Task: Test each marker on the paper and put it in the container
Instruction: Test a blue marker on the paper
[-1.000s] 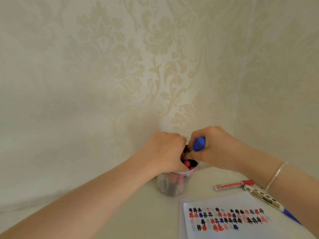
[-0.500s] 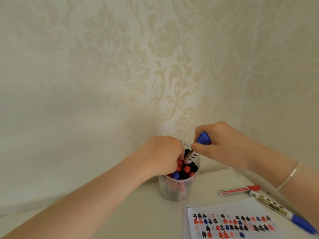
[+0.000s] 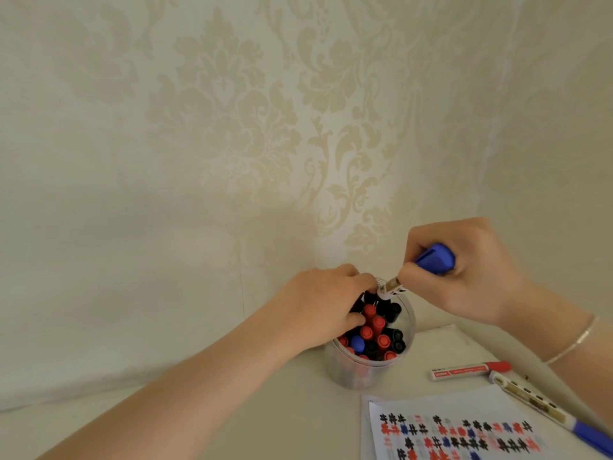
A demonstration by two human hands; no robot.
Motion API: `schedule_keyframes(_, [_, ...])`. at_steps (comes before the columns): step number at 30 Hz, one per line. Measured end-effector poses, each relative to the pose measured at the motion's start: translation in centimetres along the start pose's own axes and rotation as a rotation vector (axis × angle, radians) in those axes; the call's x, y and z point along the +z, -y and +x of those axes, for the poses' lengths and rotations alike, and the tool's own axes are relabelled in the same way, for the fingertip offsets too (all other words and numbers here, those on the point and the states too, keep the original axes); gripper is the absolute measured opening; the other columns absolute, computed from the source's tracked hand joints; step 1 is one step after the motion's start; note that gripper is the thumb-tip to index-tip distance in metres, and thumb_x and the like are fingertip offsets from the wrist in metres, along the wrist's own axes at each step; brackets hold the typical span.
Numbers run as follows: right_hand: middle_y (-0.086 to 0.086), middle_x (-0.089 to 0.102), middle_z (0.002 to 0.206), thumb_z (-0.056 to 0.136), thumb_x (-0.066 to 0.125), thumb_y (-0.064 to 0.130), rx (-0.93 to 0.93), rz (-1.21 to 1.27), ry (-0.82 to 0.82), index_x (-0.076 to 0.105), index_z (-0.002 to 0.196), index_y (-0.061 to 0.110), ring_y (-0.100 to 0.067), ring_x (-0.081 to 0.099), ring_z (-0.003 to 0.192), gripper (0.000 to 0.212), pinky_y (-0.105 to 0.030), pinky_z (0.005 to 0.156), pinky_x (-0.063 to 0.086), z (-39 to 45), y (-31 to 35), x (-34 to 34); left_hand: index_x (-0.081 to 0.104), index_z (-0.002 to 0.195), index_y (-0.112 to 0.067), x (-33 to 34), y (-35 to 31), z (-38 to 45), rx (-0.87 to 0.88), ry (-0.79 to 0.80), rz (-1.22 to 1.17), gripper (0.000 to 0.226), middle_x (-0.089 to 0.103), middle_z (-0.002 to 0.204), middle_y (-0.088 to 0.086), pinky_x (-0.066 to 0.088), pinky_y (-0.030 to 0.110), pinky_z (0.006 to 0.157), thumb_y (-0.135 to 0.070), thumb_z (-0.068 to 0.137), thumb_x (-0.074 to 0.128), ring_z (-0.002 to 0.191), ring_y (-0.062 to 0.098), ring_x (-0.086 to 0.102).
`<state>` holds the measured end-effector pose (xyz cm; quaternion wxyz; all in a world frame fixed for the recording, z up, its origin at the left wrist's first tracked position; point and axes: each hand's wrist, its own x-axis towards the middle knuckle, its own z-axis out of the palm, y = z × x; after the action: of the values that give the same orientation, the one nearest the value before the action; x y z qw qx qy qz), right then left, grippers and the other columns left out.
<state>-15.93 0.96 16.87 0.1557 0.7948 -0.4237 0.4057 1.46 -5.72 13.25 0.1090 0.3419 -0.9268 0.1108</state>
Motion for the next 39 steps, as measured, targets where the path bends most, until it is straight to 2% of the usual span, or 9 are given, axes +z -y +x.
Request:
schedule_keyframes(5, [-0.004, 0.042, 0.04, 0.069, 0.048, 0.024, -0.078, -0.076, -0.033, 0.05, 0.048, 0.008, -0.022, 0.037, 0.037, 0.027, -0.03, 0.038, 0.029, -0.9, -0.3, 0.1, 0.048, 0.133, -0.026, 0.3, 0.0, -0.1, -0.086, 0.063, -0.203, 0.046, 0.045, 0.134, -0.004, 0.048, 0.037, 0.088, -0.042, 0.09, 0.056, 0.106, 0.022, 0.057])
schedule_keyframes(9, [-0.006, 0.042, 0.041, 0.072, 0.049, 0.021, -0.067, 0.004, -0.145, 0.05, 0.048, 0.005, -0.021, 0.037, 0.043, 0.029, -0.022, 0.04, 0.028, -1.3, -0.2, -0.3, 0.05, 0.126, -0.029, 0.2, -0.4, -0.5, -0.107, 0.045, -0.327, 0.061, 0.047, 0.127, -0.011, 0.048, 0.035, 0.089, -0.051, 0.074, 0.073, 0.108, 0.016, 0.055])
schedule_keyframes(13, [-0.008, 0.037, 0.04, 0.077, 0.048, 0.02, -0.034, 0.088, -0.227, 0.045, 0.046, 0.003, -0.022, 0.034, 0.041, 0.035, -0.024, 0.04, 0.027, -1.7, 0.0, -0.8, 0.047, 0.118, -0.031, 0.1, -1.3, -1.0, -0.058, 0.035, -0.205, 0.058, 0.047, 0.119, -0.012, 0.051, 0.032, 0.078, -0.051, 0.071, 0.075, 0.096, 0.018, 0.059])
schedule_keyframes(19, [-0.003, 0.03, 0.04, 0.086, 0.048, 0.017, -0.142, 0.029, -0.177, 0.039, 0.045, 0.004, -0.017, 0.026, 0.037, 0.044, -0.022, 0.038, 0.021, -2.5, -0.1, -0.3, 0.037, 0.139, -0.032, 0.6, -2.6, -0.8, 0.019, 0.074, -0.063, 0.07, 0.041, 0.135, -0.007, 0.05, 0.033, 0.08, -0.049, 0.079, 0.069, 0.101, 0.024, 0.06])
schedule_keyframes(23, [0.001, 0.029, 0.044, 0.089, 0.048, 0.018, -0.222, -0.116, -0.069, 0.04, 0.049, 0.009, -0.017, 0.024, 0.037, 0.041, -0.021, 0.04, 0.019, -3.1, -0.7, 0.4, 0.053, 0.131, -0.031, 0.3, -2.5, -0.6, -0.014, 0.074, -0.176, 0.055, 0.047, 0.132, -0.009, 0.049, 0.035, 0.088, -0.043, 0.08, 0.069, 0.107, 0.019, 0.058])
schedule_keyframes(28, [0.003, 0.026, 0.042, 0.088, 0.045, 0.027, -0.087, -0.067, 0.035, 0.035, 0.05, 0.013, -0.016, 0.026, 0.038, 0.042, -0.015, 0.043, 0.02, -4.3, -2.0, 1.4, 0.064, 0.117, -0.033, 0.6, -2.6, -0.9, -0.047, 0.055, -0.139, 0.027, 0.038, 0.147, -0.009, 0.045, 0.033, 0.093, -0.029, 0.093, 0.055, 0.119, 0.019, 0.054])
schedule_keyframes(31, [0.0, 0.027, 0.043, 0.087, 0.047, 0.023, -0.054, -0.051, -0.093, 0.036, 0.048, 0.01, -0.016, 0.025, 0.04, 0.043, -0.016, 0.042, 0.02, -4.8, -1.6, 1.0, 0.062, 0.117, -0.029, 1.0, -2.7, -0.9, -0.074, 0.044, -0.11, 0.026, 0.039, 0.147, -0.005, 0.047, 0.038, 0.093, -0.028, 0.095, 0.05, 0.119, 0.024, 0.055])
schedule_keyframes(34, [-0.005, 0.028, 0.043, 0.086, 0.048, 0.019, -0.018, -0.025, -0.273, 0.036, 0.046, 0.005, -0.02, 0.026, 0.045, 0.044, -0.018, 0.043, 0.021, -4.7, -0.6, 0.4, 0.059, 0.113, -0.018, 0.9, -3.2, -0.7, -0.169, 0.025, -0.091, 0.039, 0.051, 0.124, -0.002, 0.05, 0.036, 0.079, -0.048, 0.087, 0.058, 0.098, 0.023, 0.059])
schedule_keyframes(39, [-0.016, 0.033, 0.048, 0.087, 0.05, 0.018, 0.262, 0.291, -0.58, 0.04, 0.054, -0.007, -0.027, 0.032, 0.048, 0.043, -0.028, 0.046, 0.028, -4.0, 0.3, 0.0, 0.05, 0.106, -0.011, 1.0, -3.9, -0.2, -0.298, -0.067, 0.069, 0.059, 0.043, 0.102, 0.001, 0.036, 0.031, 0.061, -0.066, 0.084, 0.049, 0.074, 0.017, 0.043])
